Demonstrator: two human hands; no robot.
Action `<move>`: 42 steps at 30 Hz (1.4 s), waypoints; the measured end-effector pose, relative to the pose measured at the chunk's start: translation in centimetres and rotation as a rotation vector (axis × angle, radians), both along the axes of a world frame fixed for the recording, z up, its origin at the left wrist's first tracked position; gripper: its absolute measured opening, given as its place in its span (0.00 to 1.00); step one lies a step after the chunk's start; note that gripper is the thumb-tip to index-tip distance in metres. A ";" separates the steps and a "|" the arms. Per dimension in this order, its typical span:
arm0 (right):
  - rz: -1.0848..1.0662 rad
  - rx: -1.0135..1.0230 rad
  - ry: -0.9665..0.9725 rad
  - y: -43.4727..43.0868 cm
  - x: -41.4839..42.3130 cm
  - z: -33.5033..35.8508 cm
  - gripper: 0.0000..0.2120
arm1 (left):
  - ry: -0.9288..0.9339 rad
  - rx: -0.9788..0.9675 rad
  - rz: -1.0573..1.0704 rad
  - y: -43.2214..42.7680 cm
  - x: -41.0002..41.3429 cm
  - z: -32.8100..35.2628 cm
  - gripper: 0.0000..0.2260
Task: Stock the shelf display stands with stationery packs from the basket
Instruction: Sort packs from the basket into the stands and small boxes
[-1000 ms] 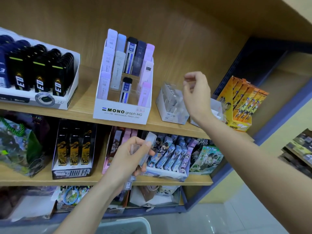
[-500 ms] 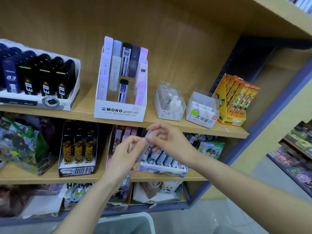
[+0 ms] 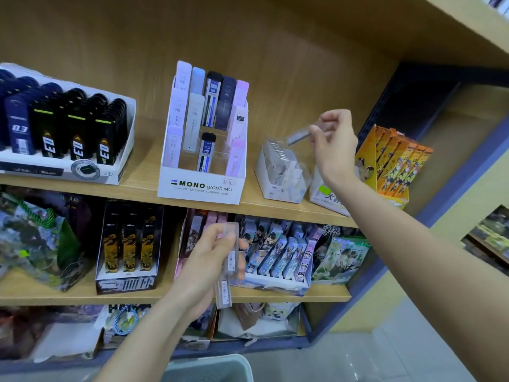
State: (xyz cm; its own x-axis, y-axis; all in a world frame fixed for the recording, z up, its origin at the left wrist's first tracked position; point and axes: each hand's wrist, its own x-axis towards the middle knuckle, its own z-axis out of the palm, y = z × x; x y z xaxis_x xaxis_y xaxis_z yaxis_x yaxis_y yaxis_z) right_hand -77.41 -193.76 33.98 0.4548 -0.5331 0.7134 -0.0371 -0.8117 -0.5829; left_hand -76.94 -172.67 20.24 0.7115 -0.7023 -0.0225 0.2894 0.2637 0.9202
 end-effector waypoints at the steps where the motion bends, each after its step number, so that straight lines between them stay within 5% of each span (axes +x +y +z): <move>1: 0.007 0.005 0.043 -0.4 0.5 -0.1 0.08 | -0.016 -0.008 0.011 0.0 -0.1 0.1 0.07; 18: 0.064 -0.106 0.447 -2.4 3.2 -0.7 0.08 | -0.084 0.132 0.027 0.1 0.5 0.1 0.07; 31: -0.059 -0.208 0.289 -2.0 2.3 -1.5 0.08 | -0.125 0.117 0.063 0.2 0.9 -0.2 0.08; 36: 0.066 -0.122 0.036 2.3 -1.7 -3.0 0.04 | -0.141 0.121 0.048 0.4 0.4 0.2 0.09; 42: 0.301 0.165 0.392 8.2 -6.0 -8.0 0.02 | -0.178 0.131 0.006 0.6 -0.4 0.5 0.12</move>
State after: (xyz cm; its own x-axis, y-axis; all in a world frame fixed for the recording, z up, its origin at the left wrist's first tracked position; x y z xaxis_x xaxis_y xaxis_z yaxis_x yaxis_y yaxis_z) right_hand -83.38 -185.61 25.97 0.8214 -0.4286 0.3763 -0.0569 -0.7181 -0.6936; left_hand -77.37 -172.04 20.79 0.7165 -0.6975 0.0133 0.1177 0.1396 0.9832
